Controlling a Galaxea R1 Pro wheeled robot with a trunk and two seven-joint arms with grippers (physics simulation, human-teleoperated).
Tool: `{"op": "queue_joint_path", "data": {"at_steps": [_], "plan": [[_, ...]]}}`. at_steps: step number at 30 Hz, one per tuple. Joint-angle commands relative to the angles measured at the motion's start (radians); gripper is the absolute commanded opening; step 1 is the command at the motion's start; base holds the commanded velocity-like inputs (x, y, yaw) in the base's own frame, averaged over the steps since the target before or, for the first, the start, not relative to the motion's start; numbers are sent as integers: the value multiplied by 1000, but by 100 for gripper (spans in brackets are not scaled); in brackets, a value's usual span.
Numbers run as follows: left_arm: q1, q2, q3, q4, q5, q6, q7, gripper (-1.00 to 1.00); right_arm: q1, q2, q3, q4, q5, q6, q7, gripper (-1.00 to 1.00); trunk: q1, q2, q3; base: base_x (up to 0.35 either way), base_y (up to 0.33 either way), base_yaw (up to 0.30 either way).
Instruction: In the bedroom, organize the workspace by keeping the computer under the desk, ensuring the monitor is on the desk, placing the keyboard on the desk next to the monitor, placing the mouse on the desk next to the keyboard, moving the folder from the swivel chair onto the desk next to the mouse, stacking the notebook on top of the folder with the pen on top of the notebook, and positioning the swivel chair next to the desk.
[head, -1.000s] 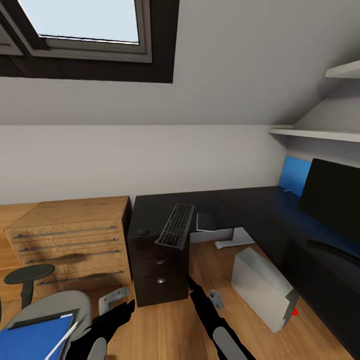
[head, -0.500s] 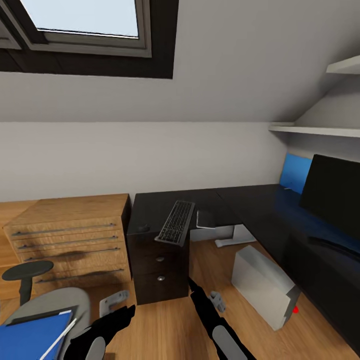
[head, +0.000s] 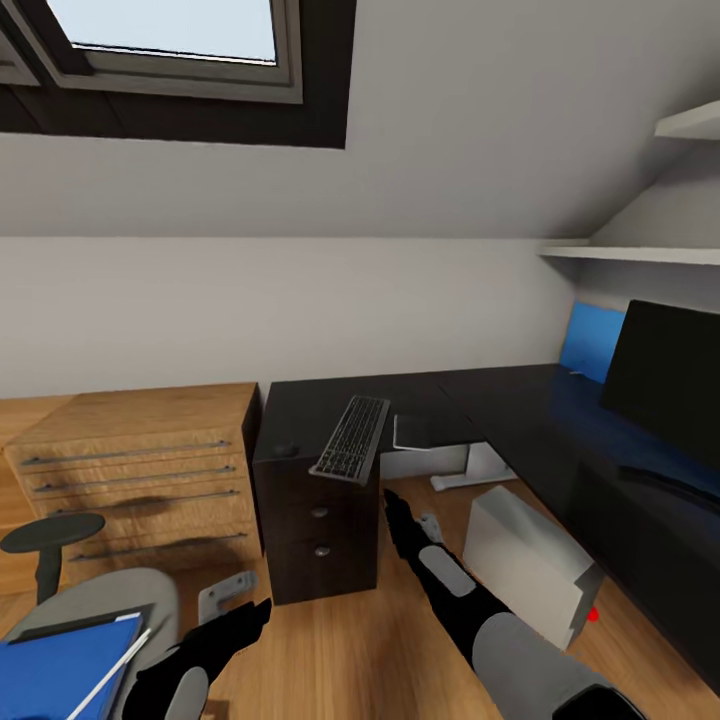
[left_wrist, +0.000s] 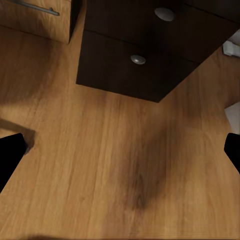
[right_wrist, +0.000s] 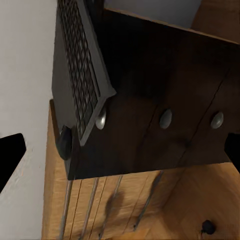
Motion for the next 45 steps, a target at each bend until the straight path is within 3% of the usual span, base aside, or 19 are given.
{"op": "queue_joint_path", "data": {"at_steps": [1,4,11,25,32,45], "plan": [[-1,0,0,-3,11,7,10,100,-19,-2,7,17,-54,13,17,100,4,-8,-4,0,0,0],[-1,1,1,-4,11,13,10,100,-37,-3,7,38,-102,78,57,100,15,-29,-14,0,0,0],[-1,-1,-4,-6,12,18,10,100,-48,-4,6,52,-134,166,139,100,42,-78,-36,0,0,0],[-1,-1,-6,-35,12,22,10,100,-48,1,16,54,-135,183,220,100,96,-176,-80,0,0,0],[-1,-1,-6,-35,11,22,11,100,-48,-5,13,52,-133,277,225,100,123,-225,-102,0,0,0],[-1,0,-5,-33,9,22,11,100,-48,-7,14,46,-132,296,225,100,173,-316,-142,0,0,0]]}}
